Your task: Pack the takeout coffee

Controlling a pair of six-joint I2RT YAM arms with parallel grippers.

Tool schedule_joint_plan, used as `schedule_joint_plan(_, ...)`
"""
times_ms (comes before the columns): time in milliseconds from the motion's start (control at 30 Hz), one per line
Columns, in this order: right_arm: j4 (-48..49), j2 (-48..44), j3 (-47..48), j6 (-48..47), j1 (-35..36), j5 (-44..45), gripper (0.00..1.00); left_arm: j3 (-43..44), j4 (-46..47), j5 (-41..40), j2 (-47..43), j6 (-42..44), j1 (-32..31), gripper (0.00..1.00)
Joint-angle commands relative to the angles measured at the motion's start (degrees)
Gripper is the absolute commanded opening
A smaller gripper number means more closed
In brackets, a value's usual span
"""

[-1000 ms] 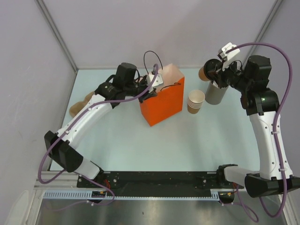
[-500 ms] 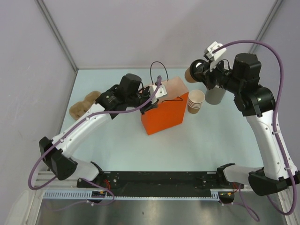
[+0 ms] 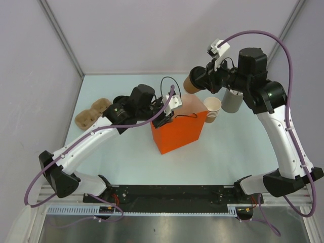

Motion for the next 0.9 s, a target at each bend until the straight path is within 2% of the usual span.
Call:
schedule_joint_plan(0, -0.34, 0.49, 1.80, 3.08, 1.10, -3.94, 0.00, -0.62, 1.27, -1.90, -1.69, -1.96, -0.47, 0.35)
schedule_joint_plan(300, -0.43, -1.35, -1.54, 4.22, 3.04, -5.87, 0.00, 5.88, -1.71, -2.86, -1.16, -0.99, -0.38, 0.72)
schedule_joint_plan(400, -0.52, -1.88, -2.77, 4.58, 3.13, -6.84, 0.00, 8.87, -2.77, -3.30, -1.16, -0.29, -0.38, 0.79)
schedule_joint_plan(500, -0.34, -2.76, -4.79, 4.84, 3.39, -7.63, 0.00, 11.15, -3.56, -3.74, -1.16, 0.33, -0.38, 0.85)
schedule_joint_plan(667, -0.69, -3.37, -6.64, 3.96, 3.83, -7.11, 0.00, 14.76, -4.10, -6.19, -0.98, 1.38, 0.23, 0.88)
schedule_joint_plan(867, -1.31, -2.50, -7.87, 1.94, 6.11, -4.39, 0.00, 13.54, 0.20, -11.90, -0.63, 3.23, 2.69, 0.93)
